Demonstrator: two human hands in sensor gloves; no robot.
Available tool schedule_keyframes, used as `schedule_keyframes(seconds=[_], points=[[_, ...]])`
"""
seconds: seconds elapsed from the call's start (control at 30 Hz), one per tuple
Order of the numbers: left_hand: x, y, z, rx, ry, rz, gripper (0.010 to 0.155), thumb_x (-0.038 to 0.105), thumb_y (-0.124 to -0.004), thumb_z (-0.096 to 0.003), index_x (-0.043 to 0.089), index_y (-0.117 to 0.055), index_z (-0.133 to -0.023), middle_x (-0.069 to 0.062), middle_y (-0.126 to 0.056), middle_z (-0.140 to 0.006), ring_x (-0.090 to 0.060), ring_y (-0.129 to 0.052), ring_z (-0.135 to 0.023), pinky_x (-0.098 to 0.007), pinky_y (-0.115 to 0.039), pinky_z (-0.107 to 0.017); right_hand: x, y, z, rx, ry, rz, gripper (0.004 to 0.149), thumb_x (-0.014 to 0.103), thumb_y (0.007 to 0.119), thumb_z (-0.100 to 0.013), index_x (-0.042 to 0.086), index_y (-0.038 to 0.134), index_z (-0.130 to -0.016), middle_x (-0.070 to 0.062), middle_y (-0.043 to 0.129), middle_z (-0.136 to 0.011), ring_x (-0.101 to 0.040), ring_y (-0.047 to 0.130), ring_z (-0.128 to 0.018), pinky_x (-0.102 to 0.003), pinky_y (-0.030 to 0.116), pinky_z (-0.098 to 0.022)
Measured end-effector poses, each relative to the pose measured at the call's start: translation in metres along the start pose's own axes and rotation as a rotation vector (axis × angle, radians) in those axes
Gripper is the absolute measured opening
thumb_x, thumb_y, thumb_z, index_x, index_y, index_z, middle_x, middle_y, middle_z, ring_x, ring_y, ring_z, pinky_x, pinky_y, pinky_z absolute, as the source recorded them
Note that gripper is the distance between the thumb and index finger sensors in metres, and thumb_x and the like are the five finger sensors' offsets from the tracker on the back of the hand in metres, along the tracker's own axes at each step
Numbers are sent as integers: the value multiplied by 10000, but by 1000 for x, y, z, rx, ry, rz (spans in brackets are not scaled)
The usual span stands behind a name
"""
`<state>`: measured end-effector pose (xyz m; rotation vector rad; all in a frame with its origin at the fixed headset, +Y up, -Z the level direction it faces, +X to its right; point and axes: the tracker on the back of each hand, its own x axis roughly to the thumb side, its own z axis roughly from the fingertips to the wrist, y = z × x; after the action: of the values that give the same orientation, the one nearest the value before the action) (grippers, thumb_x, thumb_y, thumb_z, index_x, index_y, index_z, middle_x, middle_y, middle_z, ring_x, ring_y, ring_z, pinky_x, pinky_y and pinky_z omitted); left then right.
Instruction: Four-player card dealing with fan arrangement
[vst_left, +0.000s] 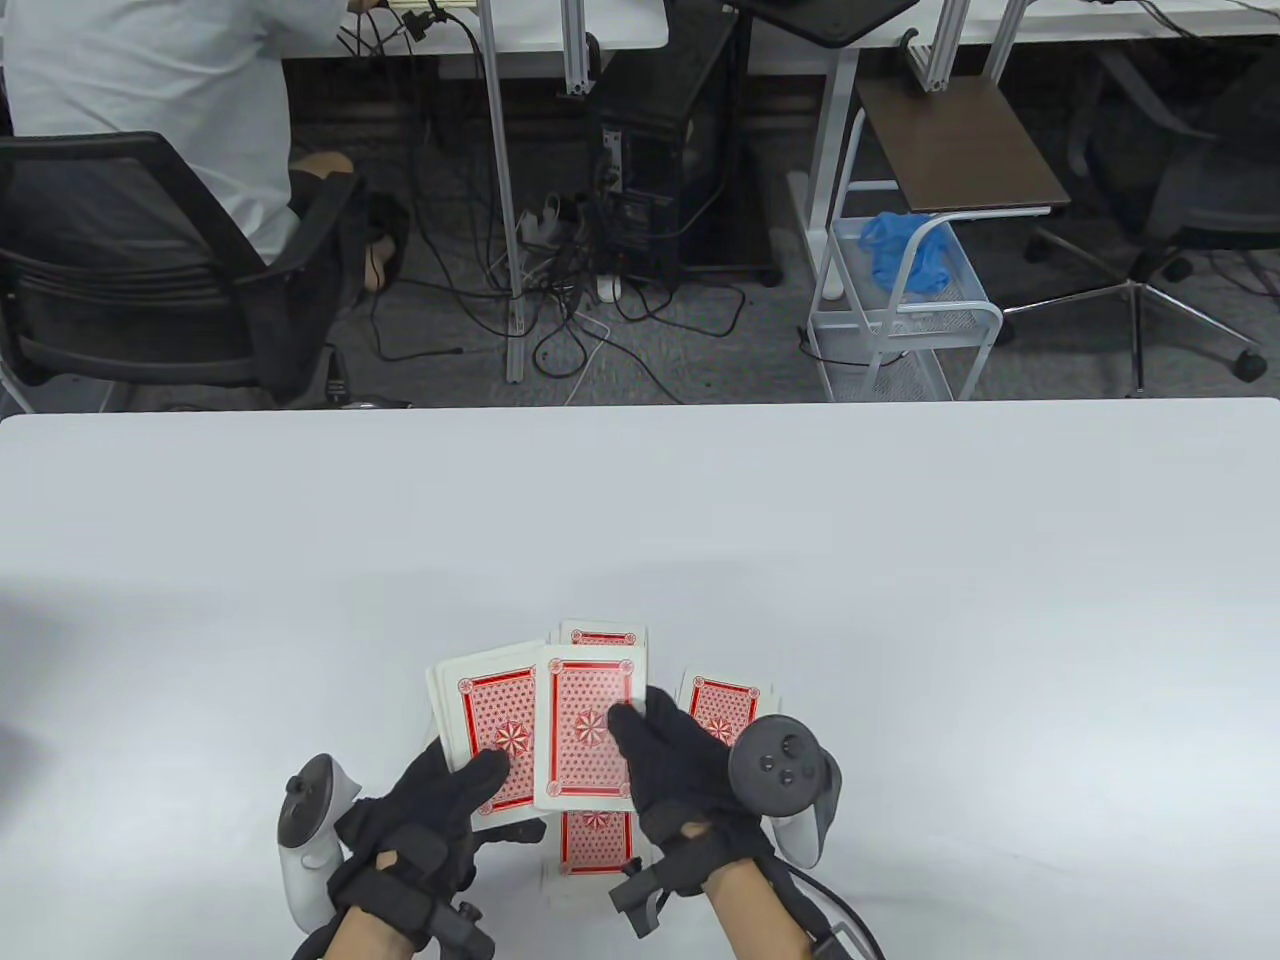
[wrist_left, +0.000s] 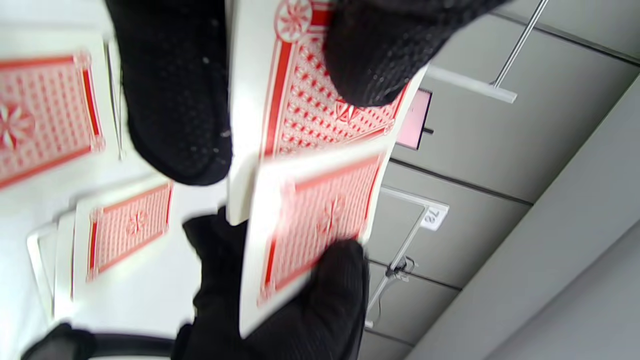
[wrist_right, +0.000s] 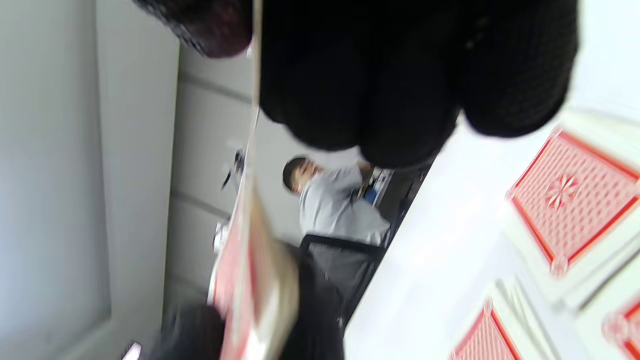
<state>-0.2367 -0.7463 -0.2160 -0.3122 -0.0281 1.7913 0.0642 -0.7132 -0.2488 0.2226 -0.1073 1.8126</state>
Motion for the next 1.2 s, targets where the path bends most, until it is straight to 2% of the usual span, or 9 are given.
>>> schedule_keyframes(seconds=[0.1, 0.23, 0.4, 0.67, 0.77, 0.83, 0.93, 1.07, 1.2], points=[[2, 12, 2, 61, -5, -15, 514, 364, -829, -540, 208, -745, -1022, -33, -978, -962, -336, -1114, -728, -381, -1027, -413, -16, -29, -2, -68, 61, 139, 416, 369, 573, -640, 81, 843, -774, -141, 925, -652, -475, 902, -667, -693, 731, -504], [3, 17, 1, 78, -9, 0, 512, 372, -828, -542, 201, -751, -1019, -39, -982, -952, -342, -1117, -708, -381, -1024, -404, -33, -52, -5, -110, 204, 383, 386, 356, 727, -602, 42, 862, -782, -280, 712, -914, -596, 664, -858, -761, 598, -573], [1, 15, -1, 65, -3, -30, 509, 380, -829, -541, 202, -760, -1012, -37, -995, -936, -336, -1124, -689, -375, -1026, -398, -50, -52, -13, 7, 322, 853, 422, 352, 794, -585, 30, 856, -850, -335, 596, -1008, -659, 523, -916, -805, 500, -598], [-1, 14, -1, 54, 4, 0, 511, 380, -830, -540, 200, -758, -1013, -37, -997, -935, -333, -1127, -694, -371, -1033, -399, -67, -42, -15, 51, 437, 1279, 505, 485, 804, -560, 67, 839, -840, -330, 611, -1004, -655, 540, -913, -808, 481, -609], [-2, 11, 0, 47, 4, -10, 510, 377, -834, -538, 199, -762, -1010, -39, -1006, -928, -331, -1130, -693, -371, -1036, -397, -53, -43, -15, -46, 322, 1194, 449, 431, 781, -576, 96, 835, -870, -355, 561, -1040, -660, 521, -917, -800, 491, -604], [-1, 8, -1, 40, 3, -29, 509, 379, -834, -537, 201, -764, -1008, -35, -1003, -930, -327, -1133, -692, -369, -1038, -396, -35, -41, -13, -103, 227, 1065, 442, 401, 680, -604, 110, 843, -895, -320, 659, -1010, -605, 676, -863, -753, 596, -581], [-1, 3, -2, 28, 0, -52, 506, 382, -837, -535, 203, -768, -1004, -27, -1005, -928, -317, -1135, -697, -365, -1042, -397, -10, -27, -8, -69, 84, 746, 553, 420, 550, -609, 63, 828, -927, -167, 963, -766, -432, 1007, -569, -626, 832, -408], [-2, -4, -2, 7, 1, -71, 504, 381, -850, -528, 205, -779, -995, -22, -1013, -919, -311, -1142, -689, -362, -1046, -391, 11, 10, 4, 54, 25, 409, 697, 494, 465, -602, -4, 809, -947, -196, 961, -757, -374, 1069, -435, -566, 910, -283], [0, -8, 0, 13, -16, -97, 504, 382, -889, -506, 218, -800, -975, -1, -1033, -893, -289, -1162, -659, -346, -1057, -368, 26, 44, 10, 74, -64, 515, 731, 655, 661, -556, 54, 708, -971, -129, 863, -788, -350, 1024, -516, -525, 932, -290]])
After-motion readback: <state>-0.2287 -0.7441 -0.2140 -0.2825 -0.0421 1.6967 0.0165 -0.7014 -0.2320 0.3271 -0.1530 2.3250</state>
